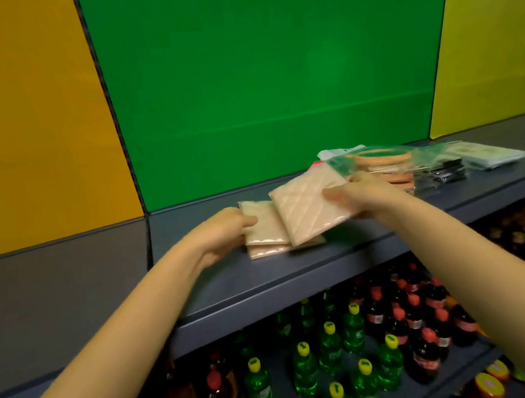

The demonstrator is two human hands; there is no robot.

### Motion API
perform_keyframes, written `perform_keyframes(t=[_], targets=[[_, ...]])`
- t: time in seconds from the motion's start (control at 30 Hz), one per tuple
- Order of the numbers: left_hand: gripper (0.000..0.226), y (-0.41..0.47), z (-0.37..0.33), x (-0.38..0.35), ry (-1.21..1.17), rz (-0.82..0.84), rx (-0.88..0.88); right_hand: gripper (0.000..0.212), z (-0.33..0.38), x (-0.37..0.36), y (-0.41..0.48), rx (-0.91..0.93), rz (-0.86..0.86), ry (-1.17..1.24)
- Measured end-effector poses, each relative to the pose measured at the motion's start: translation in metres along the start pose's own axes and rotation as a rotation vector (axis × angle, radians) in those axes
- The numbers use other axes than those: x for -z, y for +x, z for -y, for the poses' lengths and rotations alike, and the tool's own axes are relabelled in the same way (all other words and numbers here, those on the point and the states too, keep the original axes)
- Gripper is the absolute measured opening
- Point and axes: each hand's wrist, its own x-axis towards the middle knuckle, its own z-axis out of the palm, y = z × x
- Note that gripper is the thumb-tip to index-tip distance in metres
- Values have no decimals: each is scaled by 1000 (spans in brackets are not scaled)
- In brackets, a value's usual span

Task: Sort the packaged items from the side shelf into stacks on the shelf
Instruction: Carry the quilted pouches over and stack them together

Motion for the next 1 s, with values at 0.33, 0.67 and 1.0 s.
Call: perform_keyframes(t=[0.33,0.67,1.0], targets=[[39,8,6,33,957,-346,-133,45,-5,-42,34,16,78,-380],[39,-70,21,44,1105,-690,-31,48,24,-62,14,541,184,-1061],[39,-229,77,68,1174,-892,300,45,34,-196,-68,951,618,-865]])
